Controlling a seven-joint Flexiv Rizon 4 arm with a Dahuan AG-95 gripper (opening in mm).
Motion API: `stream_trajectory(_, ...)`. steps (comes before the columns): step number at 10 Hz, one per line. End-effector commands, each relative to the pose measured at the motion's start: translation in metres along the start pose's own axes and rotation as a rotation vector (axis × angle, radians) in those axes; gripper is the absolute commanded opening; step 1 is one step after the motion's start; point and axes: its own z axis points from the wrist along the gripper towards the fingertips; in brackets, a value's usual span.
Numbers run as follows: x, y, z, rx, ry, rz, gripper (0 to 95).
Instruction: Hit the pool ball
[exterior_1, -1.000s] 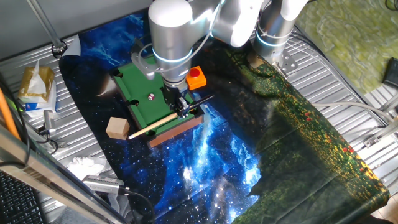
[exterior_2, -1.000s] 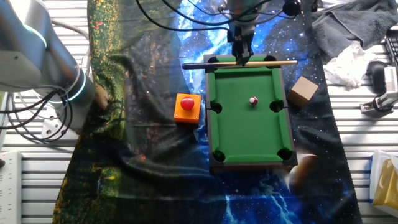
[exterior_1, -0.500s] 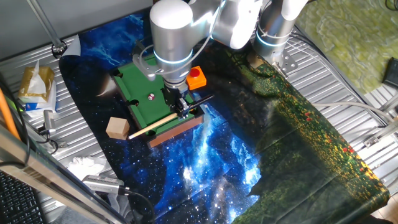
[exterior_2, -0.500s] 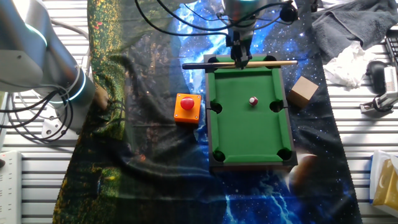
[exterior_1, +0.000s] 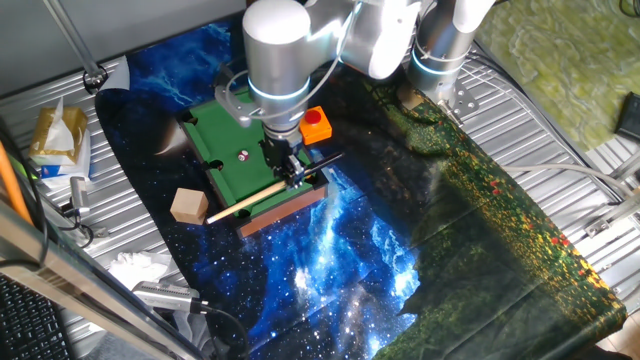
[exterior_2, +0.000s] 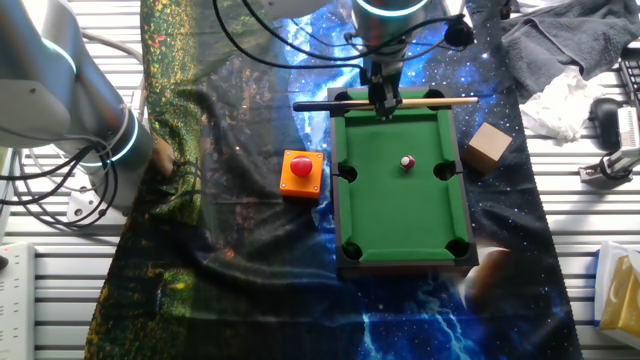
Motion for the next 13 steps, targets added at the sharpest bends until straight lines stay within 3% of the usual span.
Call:
stream_trajectory(1, 0.0007, -0.0014, 0.0028, 0.000, 0.000, 0.004, 38.0)
stream_trajectory(5, 0.0016, -0.0003, 0.0086, 0.002, -0.010, 0.002, 38.0)
stream_trajectory(6, 0.0013, -0.0008, 0.0066, 0.015, -0.005, -0.009, 0.0)
stream_trajectory(7, 0.0014, -0.0012, 0.0058, 0.027, -0.002, -0.021, 0.0)
stream_trajectory(13, 0.0037, -0.0072, 0.0015, 0.017, -0.007, -0.024, 0.0)
